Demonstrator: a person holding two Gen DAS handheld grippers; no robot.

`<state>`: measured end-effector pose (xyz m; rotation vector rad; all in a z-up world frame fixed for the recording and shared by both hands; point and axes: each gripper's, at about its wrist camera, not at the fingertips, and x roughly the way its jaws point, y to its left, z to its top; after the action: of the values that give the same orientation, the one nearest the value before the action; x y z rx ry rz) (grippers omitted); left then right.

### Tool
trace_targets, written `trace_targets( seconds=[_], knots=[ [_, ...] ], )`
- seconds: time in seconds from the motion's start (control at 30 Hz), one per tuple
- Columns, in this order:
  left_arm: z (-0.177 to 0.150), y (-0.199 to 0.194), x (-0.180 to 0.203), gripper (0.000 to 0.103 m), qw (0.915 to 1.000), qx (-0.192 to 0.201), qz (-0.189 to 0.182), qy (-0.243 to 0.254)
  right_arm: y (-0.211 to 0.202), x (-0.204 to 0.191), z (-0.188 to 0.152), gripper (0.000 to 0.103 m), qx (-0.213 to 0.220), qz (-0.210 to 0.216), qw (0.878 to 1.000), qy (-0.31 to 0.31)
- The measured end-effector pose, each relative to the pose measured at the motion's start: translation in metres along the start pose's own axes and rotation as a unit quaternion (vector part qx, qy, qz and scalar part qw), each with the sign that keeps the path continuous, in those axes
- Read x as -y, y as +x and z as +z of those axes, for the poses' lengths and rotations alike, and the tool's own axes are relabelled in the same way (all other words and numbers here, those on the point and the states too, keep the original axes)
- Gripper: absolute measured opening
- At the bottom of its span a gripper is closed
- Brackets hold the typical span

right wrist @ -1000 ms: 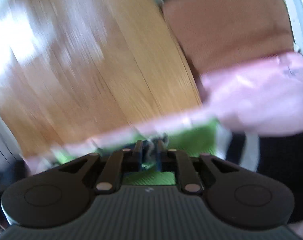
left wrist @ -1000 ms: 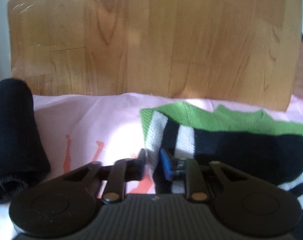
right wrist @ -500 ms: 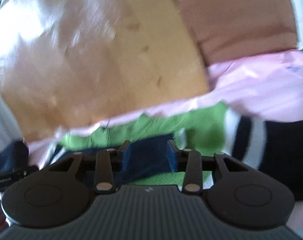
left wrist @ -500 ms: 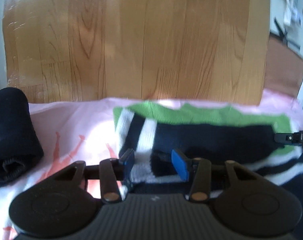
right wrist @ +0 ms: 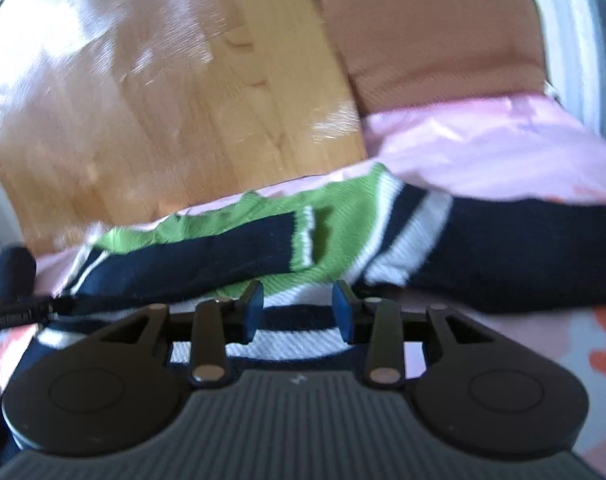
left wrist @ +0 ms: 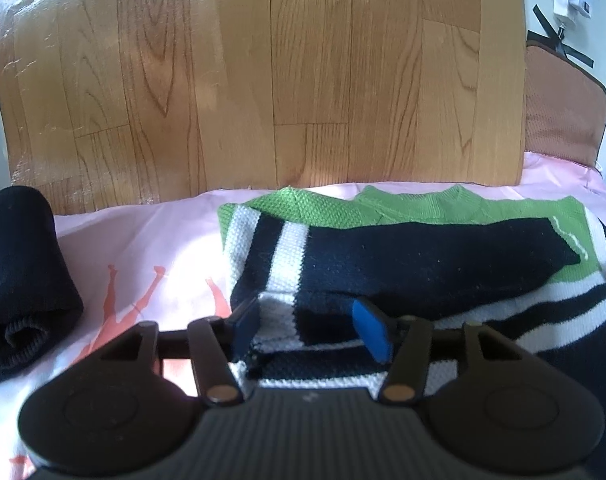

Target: Fold small clothes

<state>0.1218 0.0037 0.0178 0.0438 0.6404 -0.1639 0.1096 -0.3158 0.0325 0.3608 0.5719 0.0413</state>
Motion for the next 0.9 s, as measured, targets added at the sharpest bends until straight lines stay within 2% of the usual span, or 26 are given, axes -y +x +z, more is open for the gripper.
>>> trace_targets(
  seconds=[0.13, 0.23, 0.4, 0.9],
  knots=[
    [0.000, 0.000, -0.001, 0.057, 1.0000, -0.003, -0.001, -0.002, 0.006, 0.024, 0.003, 0.041, -0.005, 0.033, 0.996, 0.081],
    [0.000, 0.000, -0.001, 0.058, 1.0000, -0.003, 0.000, -0.001, 0.005, 0.032, 0.003, 0.041, -0.003, 0.045, 0.992, 0.114],
    [0.000, 0.001, 0.000, 0.059, 1.0000, -0.003, 0.000, -0.001, 0.005, 0.022, 0.002, 0.041, -0.001, 0.031, 0.996, 0.085],
    [-0.001, 0.001, 0.000, 0.062, 1.0000, -0.003, 0.000, -0.001, 0.005, 0.027, 0.002, 0.041, -0.002, 0.035, 0.995, 0.091]
  ],
)
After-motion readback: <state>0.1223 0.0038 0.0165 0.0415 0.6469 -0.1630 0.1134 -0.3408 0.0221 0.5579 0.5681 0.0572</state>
